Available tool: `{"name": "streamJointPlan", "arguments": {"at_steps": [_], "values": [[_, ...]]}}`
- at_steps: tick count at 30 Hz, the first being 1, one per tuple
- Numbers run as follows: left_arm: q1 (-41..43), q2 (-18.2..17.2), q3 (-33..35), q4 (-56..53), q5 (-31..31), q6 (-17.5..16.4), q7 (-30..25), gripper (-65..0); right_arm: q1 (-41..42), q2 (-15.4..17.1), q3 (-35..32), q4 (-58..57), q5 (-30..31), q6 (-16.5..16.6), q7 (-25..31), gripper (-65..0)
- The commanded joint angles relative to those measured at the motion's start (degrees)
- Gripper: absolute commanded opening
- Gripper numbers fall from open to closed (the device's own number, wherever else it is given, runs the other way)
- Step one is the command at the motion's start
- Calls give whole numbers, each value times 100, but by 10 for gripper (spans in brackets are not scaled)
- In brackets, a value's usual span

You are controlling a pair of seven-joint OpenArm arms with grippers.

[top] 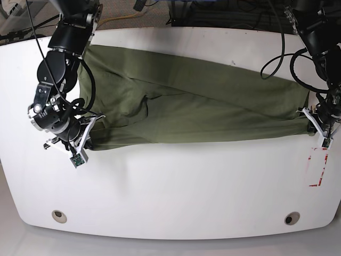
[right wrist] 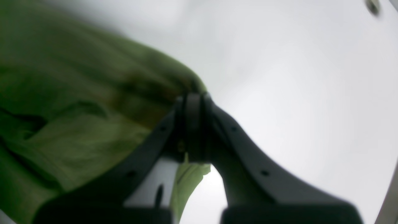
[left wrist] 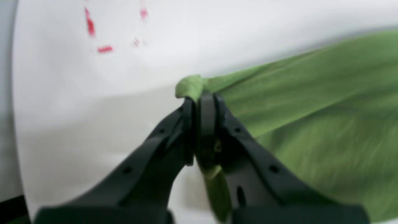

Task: Fold the T-shirt properly
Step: 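Lift the shirt with both grippers and fold it over lengthwise, then lay the folded strip down and open both grippers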

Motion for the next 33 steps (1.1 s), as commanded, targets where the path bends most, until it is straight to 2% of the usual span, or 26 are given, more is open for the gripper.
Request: {"name": "streamJointPlan", "arguments": {"at_steps": [1, 5, 7, 12, 16, 25, 30, 33], "values": [[-23, -136, -39, 122, -34, 17, -97, -647, -143, -48, 66, 481, 94, -1, 35, -650], [215, -136, -294, 245, -42, -44, -97, -647, -635, -74, 101, 939, 296, -1, -167, -650], [294, -127, -373, 298, -42, -198, -97, -647, -925, -74, 286, 1035, 665, -1, -194, -650], [452, -22, -408, 359, -25, -198, -79, -650, -1532, -74, 892, 1044, 1711, -1, -413, -650], [584, -13, -408, 368, -25, -198, -79, -650, -1945, -74, 1182, 1035, 2177, -1, -501, -650], [944, -13, -364, 359, -25, -198, -79, -649, -2604, -118, 1182, 903, 2300, -1, -510, -648], [1103, -39, -188, 315, 19, -198, -79, -628, -2719, 93, 1191, 543, 2283, -1, -492, -484], [1234, -136, 93, 359, -25, -198, -79, -481, -2745, 233, 1191, 534, 2344, -1, -492, -398]]}}
